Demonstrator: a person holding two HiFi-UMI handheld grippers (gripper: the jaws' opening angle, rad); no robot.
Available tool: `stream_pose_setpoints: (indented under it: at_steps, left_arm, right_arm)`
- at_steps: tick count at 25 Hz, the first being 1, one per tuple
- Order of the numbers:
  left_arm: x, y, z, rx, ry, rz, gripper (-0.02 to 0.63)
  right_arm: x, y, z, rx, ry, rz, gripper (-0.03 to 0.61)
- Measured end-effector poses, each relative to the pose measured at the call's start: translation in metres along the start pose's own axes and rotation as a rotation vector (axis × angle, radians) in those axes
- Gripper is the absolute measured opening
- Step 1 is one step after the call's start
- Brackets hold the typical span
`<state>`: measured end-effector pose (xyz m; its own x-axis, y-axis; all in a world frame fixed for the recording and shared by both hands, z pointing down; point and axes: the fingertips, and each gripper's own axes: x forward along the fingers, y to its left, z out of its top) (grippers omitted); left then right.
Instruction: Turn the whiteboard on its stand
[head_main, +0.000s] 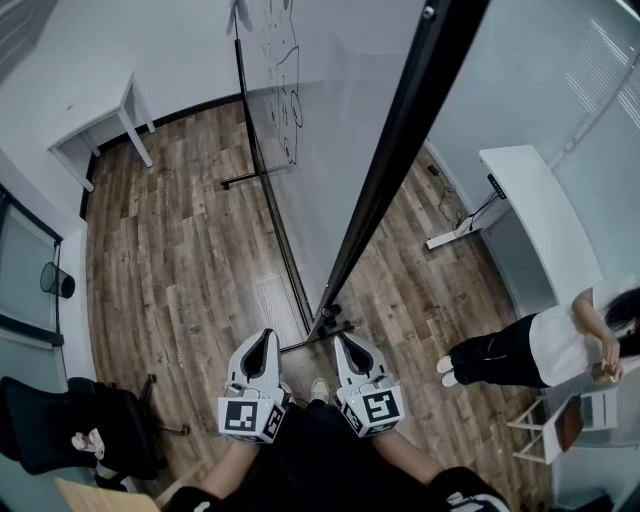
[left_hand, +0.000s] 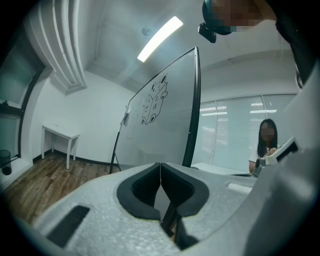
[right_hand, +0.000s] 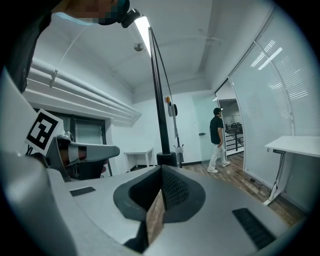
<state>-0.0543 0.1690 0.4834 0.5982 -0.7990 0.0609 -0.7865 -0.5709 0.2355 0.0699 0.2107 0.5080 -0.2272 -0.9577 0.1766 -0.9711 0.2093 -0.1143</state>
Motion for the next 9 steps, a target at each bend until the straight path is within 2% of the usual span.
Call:
stream_pose_setpoints:
  at_steps: [9]
  left_arm:
    - [0.0026, 0.0008, 0.0006, -0.003, 0.001, -0.010, 0.018]
  right_arm:
    - [0.0017, 0.0047, -0.0073, -0.003, 0.017, 0.008, 0.014]
